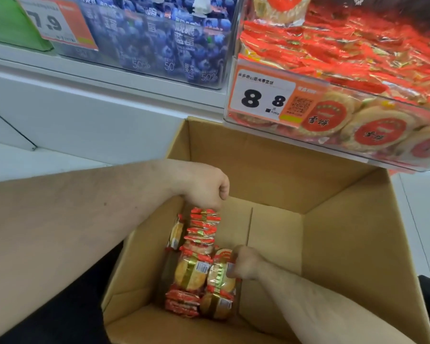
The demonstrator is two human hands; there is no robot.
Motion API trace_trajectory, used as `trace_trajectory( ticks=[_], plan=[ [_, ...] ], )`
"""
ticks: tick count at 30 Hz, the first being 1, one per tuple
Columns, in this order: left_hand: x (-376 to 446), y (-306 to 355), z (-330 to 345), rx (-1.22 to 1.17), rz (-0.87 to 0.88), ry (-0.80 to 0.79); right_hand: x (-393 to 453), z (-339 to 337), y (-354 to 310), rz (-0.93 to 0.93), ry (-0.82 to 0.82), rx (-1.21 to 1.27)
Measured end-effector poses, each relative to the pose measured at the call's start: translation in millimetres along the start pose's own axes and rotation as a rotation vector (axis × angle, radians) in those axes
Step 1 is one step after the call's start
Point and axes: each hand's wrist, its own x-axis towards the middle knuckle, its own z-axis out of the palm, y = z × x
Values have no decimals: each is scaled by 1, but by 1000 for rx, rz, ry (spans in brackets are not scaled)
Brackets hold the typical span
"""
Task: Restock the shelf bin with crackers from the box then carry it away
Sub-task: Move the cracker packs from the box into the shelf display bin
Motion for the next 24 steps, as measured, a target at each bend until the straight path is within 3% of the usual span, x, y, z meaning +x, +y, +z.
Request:
trace_trajectory(
  ticks=[4, 10, 15, 20, 22, 24],
  plan=[
    [0, -3, 1, -22, -19, 9, 0, -3, 0, -36, -16, -46],
    [-9, -1, 3, 8, -35, 8, -26, -94, 10, -106, -203, 429],
    [-11, 3, 8, -184, -87, 31, -60, -138, 1, -388, -392, 922],
    [-12, 6, 14, -477, -80, 147, -73, -134, -20, -636, -602, 1091],
    [-13, 5, 13, -510, -64, 154, -64, -119, -15, -602, -672, 1153],
    [-13, 2, 12, -509, -57, 160, -54, -96, -8, -446, -672, 1153]
  ],
)
